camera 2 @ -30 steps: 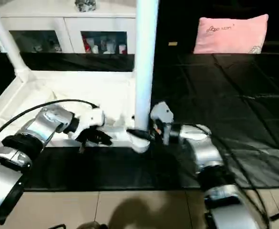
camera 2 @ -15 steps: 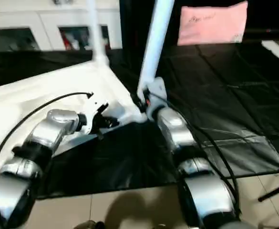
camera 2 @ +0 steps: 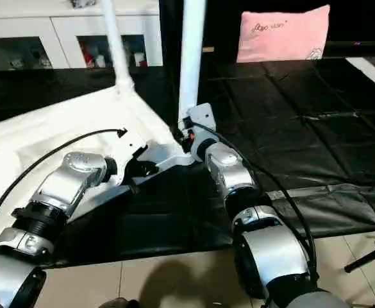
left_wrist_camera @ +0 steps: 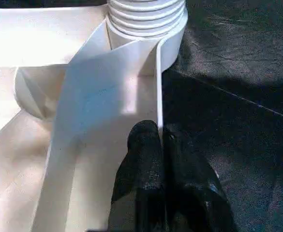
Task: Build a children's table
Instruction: Rotate leg to tighten
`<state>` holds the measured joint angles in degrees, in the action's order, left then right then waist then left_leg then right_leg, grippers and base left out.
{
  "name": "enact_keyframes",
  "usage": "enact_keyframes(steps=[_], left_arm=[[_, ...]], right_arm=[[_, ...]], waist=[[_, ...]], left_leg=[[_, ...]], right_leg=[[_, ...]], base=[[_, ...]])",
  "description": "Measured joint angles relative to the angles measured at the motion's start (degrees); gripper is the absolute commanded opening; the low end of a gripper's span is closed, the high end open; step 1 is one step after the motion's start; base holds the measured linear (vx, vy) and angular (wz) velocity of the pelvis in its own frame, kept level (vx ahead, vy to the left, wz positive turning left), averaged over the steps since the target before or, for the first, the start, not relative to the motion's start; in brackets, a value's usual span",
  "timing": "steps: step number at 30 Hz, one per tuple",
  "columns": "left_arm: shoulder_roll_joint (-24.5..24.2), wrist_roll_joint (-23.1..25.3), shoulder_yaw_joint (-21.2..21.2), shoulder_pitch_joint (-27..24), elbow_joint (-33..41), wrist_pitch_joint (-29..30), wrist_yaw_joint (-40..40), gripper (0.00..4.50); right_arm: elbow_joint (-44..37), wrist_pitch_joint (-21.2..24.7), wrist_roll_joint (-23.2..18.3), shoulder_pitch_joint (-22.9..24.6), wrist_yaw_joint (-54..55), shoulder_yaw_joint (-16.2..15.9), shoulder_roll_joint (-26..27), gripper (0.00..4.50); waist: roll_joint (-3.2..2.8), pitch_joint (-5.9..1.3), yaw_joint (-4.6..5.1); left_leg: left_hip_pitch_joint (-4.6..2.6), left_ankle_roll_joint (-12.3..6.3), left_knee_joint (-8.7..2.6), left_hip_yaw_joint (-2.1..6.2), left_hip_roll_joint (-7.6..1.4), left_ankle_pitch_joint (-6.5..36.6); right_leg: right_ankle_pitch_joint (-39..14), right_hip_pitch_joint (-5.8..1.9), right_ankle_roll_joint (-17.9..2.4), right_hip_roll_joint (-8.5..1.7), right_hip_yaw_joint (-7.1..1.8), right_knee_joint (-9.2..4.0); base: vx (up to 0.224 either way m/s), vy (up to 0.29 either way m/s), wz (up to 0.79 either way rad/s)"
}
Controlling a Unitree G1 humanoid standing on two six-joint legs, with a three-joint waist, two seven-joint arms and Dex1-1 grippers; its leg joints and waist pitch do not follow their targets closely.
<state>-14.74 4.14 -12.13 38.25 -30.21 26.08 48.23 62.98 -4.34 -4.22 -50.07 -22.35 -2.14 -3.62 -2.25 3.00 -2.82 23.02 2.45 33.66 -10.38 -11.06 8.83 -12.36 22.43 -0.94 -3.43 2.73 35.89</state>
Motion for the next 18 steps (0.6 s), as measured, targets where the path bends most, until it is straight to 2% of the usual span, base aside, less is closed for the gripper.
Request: enact_keyframes(steps=[3,4,6,9,12,18], left_arm=[[-0.1,0.0,-0.1,0.0,0.2,0.2,0.0,0.0],[-0.1,0.0,-0.2,-0.1,0.6,0.5,-0.1,0.0],[-0.2,0.0,-0.2,-0.2,0.9,0.9,-0.1,0.0],[-0.3,0.0,-0.9,-0.4,1.9,1.1,0.1,0.0],[-0.3,0.0,-1.1,-0.4,2.0,1.0,0.1,0.0],[-0.4,0.0,-1.5,-0.4,2.3,0.9,0.4,0.0]], right_arm=[[0.1,0.0,0.1,-0.1,-0.4,0.0,-0.1,1.92],[0.2,0.2,0.1,-0.2,-0.6,0.0,-0.1,2.27],[0.2,0.4,0.2,-0.3,-1.0,0.1,-0.2,2.62],[1.3,1.6,0.3,-0.2,-1.3,0.4,-0.3,2.7],[1.5,2.2,0.3,-0.3,-1.2,0.6,-0.3,3.12],[3.6,4.1,0.4,0.6,-1.6,0.7,-0.7,3.61]], waist=[[0.0,0.0,-0.01],[0.0,0.0,0.03],[0.01,0.0,0.07],[-0.01,0.0,-0.28],[-0.01,0.0,-0.46],[-0.03,0.02,-0.57]], left_leg=[[0.0,0.0,-0.01,0.0,0.0,0.0],[0.0,0.0,0.0,0.0,0.0,0.0],[0.0,0.0,-0.01,0.0,0.0,0.0],[0.05,0.0,-0.04,-0.01,0.01,0.0],[0.05,0.0,-0.07,-0.01,0.0,0.0],[0.11,0.0,-0.04,-0.02,0.01,0.0]], right_leg=[[0.0,-0.01,0.0,0.0,0.01,0.0],[0.0,0.0,0.0,0.0,0.01,0.01],[0.0,-0.01,0.0,0.0,0.01,0.0],[0.0,0.03,0.0,0.0,0.02,-0.02],[0.0,0.04,0.0,0.0,0.03,-0.03],[0.0,0.09,0.0,-0.01,0.04,0.0]], base=[[0.0,0.0,0.0],[0.0,0.0,0.0],[0.0,0.0,0.0],[0.0,0.0,0.0],[0.0,0.0,0.0],[0.0,0.0,0.0]])
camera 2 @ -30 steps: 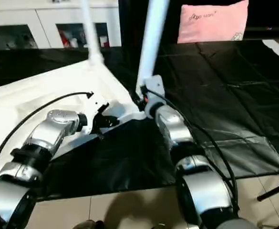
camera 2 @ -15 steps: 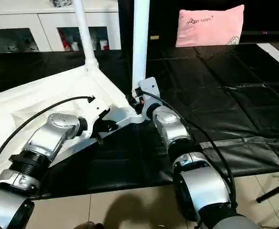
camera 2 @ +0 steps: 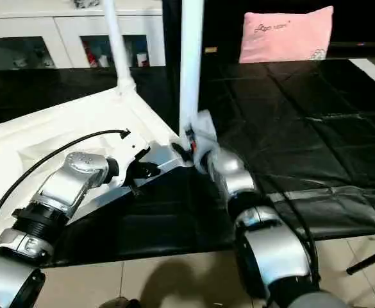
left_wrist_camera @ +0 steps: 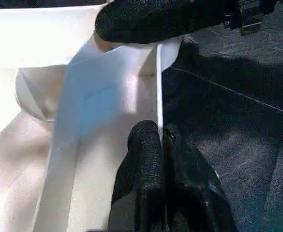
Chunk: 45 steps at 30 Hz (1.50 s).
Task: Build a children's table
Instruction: Rotate leg to tighten
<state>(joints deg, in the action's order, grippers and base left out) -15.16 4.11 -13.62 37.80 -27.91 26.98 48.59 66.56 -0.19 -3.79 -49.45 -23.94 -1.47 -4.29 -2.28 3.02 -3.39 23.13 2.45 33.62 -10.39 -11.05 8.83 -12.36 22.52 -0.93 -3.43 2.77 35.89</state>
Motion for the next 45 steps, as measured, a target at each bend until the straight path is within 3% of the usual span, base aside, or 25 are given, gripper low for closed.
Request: enact_keyframes(steps=[2,5,9,12,19,21,25,34,45], left_arm=[[-0.1,0.0,-0.3,0.0,0.0,-0.5,0.0,0.0],[-0.1,0.0,-0.5,0.0,-0.1,-1.3,0.0,0.0],[-0.1,-0.4,-1.0,0.0,-0.9,-3.2,1.1,0.0],[-0.1,-0.5,-1.4,0.4,-2.0,-4.7,1.1,0.0],[-1.6,0.1,-1.6,1.3,-5.6,-10.3,1.2,0.0],[-2.1,0.3,-1.6,1.5,-6.1,-10.9,1.2,0.0],[-2.1,0.6,-2.5,2.5,-8.2,-13.5,2.3,0.0],[-3.5,0.7,-3.3,3.5,-12.3,-20.4,7.0,0.0],[-5.9,0.6,-6.2,5.1,-15.9,-28.6,19.3,0.0]], right_arm=[[-0.1,-0.3,-0.1,0.4,-0.3,0.5,-0.2,3.94],[-1.2,-0.7,-0.3,1.4,-1.6,0.9,-1.0,4.06],[-4.4,-0.8,-2.9,4.6,-6.2,2.4,-2.5,4.43],[-8.5,0.1,-3.7,7.6,-10.2,2.5,-4.1,4.43],[-20.0,2.5,-6.7,17.2,-21.2,2.1,-8.9,4.43],[-21.1,2.6,-7.1,17.9,-22.3,2.1,-9.9,4.43],[-29.8,4.0,-8.1,20.0,-25.5,1.8,-12.0,4.43],[-38.4,7.6,-8.0,24.2,-30.3,1.3,-18.7,4.43],[-41.6,6.9,-8.7,24.6,-39.1,-1.8,-22.9,4.43]], waist=[[-0.07,0.04,-0.03],[-0.06,0.04,-0.25],[-0.08,0.05,-1.08],[-0.08,0.05,-1.73],[-0.16,0.09,-1.58],[-0.16,0.09,-1.36],[-0.17,0.1,-1.7],[-0.2,0.11,-2.17],[-0.24,0.08,-3.68]], left_leg=[[0.01,0.01,0.0,-0.01,0.02,0.0],[0.05,0.01,-0.01,-0.01,0.02,0.0],[0.16,-0.01,0.0,-0.01,0.02,0.0],[0.17,-0.01,0.04,-0.01,0.0,0.0],[0.16,0.0,0.12,-0.01,-0.02,0.0],[0.16,0.02,0.12,-0.01,-0.02,0.0],[0.17,0.02,0.11,-0.01,-0.03,0.0],[0.19,0.02,0.15,-0.01,0.0,0.0],[0.14,0.0,0.28,0.0,0.04,0.0]], right_leg=[[0.0,0.02,0.0,-0.01,-0.02,0.0],[0.0,0.03,0.0,-0.01,-0.01,-0.02],[0.0,0.1,0.0,-0.02,0.01,-0.03],[0.0,0.13,0.0,-0.02,0.03,0.03],[0.1,0.17,0.1,0.0,-0.02,0.09],[0.1,0.23,0.2,0.01,-0.06,0.14],[0.1,0.23,0.2,0.02,-0.05,0.16],[0.1,0.2,0.2,0.0,-0.05,0.13],[0.1,0.07,0.2,-0.08,-0.04,0.15]], base=[[0.0,0.0,0.0],[0.0,0.0,0.0],[0.0,0.0,0.0],[0.0,0.0,0.0],[0.0,0.0,0.0],[0.0,0.0,0.0],[0.0,0.0,0.0],[0.0,0.0,0.0],[0.0,0.0,0.0]])
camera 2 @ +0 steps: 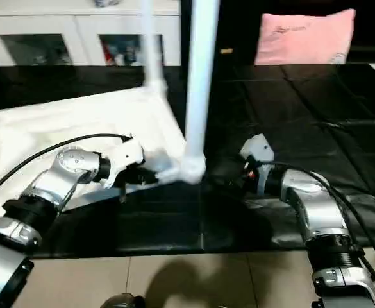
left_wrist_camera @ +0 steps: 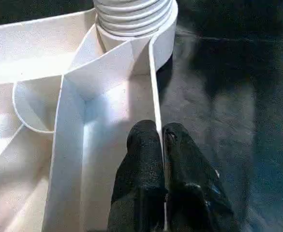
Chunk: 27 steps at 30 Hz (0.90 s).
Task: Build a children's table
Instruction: Rotate leg to tighten
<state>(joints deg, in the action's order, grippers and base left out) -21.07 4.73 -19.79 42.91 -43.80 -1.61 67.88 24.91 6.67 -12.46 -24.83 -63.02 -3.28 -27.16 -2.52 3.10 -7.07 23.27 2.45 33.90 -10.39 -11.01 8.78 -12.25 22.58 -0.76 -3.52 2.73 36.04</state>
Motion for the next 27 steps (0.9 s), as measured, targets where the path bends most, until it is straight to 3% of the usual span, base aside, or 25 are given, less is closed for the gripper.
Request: enact_keyframes(steps=[10,18,27], left_arm=[[-0.8,1.2,-2.1,1.9,-2.3,-5.0,6.0,0.0],[-0.9,1.7,-3.1,2.1,-2.6,-7.3,8.6,0.0],[-0.8,1.9,-3.4,2.1,-2.6,-8.3,9.4,0.0]], right_arm=[[2.4,-3.4,2.4,-2.1,-3.8,-3.9,-0.5,4.43],[4.7,-4.8,3.0,-4.4,-6.9,-5.0,-0.2,4.43],[5.9,-3.5,1.5,-4.4,-10.9,-5.5,0.3,3.59]], waist=[[-0.01,-0.01,-0.58],[-0.01,-0.01,-1.22],[-0.01,-0.01,-1.27]], left_leg=[[-0.03,0.0,0.03,0.01,-0.01,0.0],[-0.02,0.0,0.09,0.01,-0.01,0.0],[-0.02,-0.02,0.14,0.01,-0.01,0.0]], right_leg=[[0.0,-0.04,0.0,-0.01,0.02,0.03],[0.0,-0.04,0.0,-0.01,0.03,0.08],[0.0,-0.07,0.0,-0.02,0.03,0.09]], base=[[0.0,0.0,0.0],[0.0,0.0,0.0],[0.0,0.0,0.0]])
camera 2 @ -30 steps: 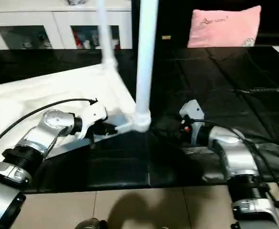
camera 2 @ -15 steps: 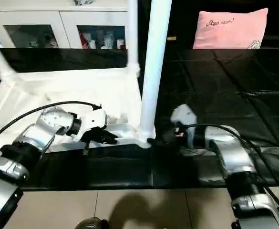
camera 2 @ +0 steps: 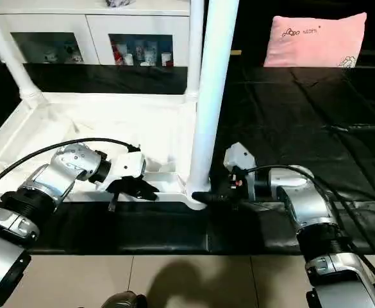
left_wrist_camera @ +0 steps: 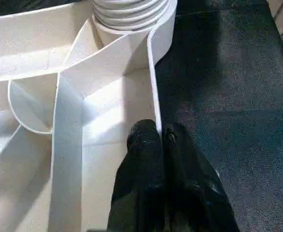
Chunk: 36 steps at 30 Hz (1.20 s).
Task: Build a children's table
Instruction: Rotate leg to tighten
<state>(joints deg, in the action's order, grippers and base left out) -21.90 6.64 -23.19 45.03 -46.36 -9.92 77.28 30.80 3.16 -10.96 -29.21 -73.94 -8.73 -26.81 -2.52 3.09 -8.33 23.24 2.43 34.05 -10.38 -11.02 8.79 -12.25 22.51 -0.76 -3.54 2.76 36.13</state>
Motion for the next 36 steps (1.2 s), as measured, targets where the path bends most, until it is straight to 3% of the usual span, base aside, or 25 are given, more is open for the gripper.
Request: enact_keyframes(steps=[8,25,31,33,36], left_arm=[[0.1,0.1,-0.1,0.1,-0.1,-0.1,0.2,0.0],[0.3,0.3,-0.2,0.5,-1.5,-0.9,1.5,0.0],[2.5,-0.3,2.1,1.0,-3.8,4.1,-0.5,0.0],[3.6,-0.3,3.4,1.8,-5.3,7.6,-4.6,0.0],[6.6,-0.6,6.0,3.0,-7.3,14.0,-12.1,0.0]], right_arm=[[2.0,-0.1,0.0,-0.4,-0.1,-0.1,0.5,2.85],[1.5,0.7,-0.6,0.5,-1.3,0.1,0.8,2.74],[0.2,1.9,-1.3,3.2,4.0,2.6,3.5,2.74],[2.0,1.4,-1.1,3.4,10.1,4.4,6.4,2.74],[6.2,-0.9,-0.4,2.0,22.6,7.3,11.5,2.74]], waist=[[0.0,0.0,-0.06],[-0.14,-0.09,-0.09],[-0.51,-0.33,0.05],[-0.52,-0.31,0.45],[-0.6,-0.25,1.92]], left_leg=[[0.0,-0.01,0.02,0.0,0.0,0.0],[-0.16,-0.02,0.08,0.08,-0.01,0.0],[-0.55,-0.01,0.1,0.09,-0.02,0.0],[-0.77,0.01,0.1,0.09,-0.02,0.0],[-0.86,0.02,0.08,0.09,0.08,0.0]], right_leg=[[0.0,-0.02,0.0,-0.01,0.02,0.01],[0.0,-0.24,0.0,-0.01,0.09,0.01],[0.0,-0.59,0.0,-0.03,0.12,0.01],[0.0,-0.72,-0.1,-0.04,0.11,0.05],[0.0,-0.68,-0.1,-0.18,0.11,-0.02]], base=[[0.0,0.0,0.0],[0.0,0.0,0.0],[0.0,0.0,0.0],[0.0,0.0,0.0],[0.0,0.0,0.0]])
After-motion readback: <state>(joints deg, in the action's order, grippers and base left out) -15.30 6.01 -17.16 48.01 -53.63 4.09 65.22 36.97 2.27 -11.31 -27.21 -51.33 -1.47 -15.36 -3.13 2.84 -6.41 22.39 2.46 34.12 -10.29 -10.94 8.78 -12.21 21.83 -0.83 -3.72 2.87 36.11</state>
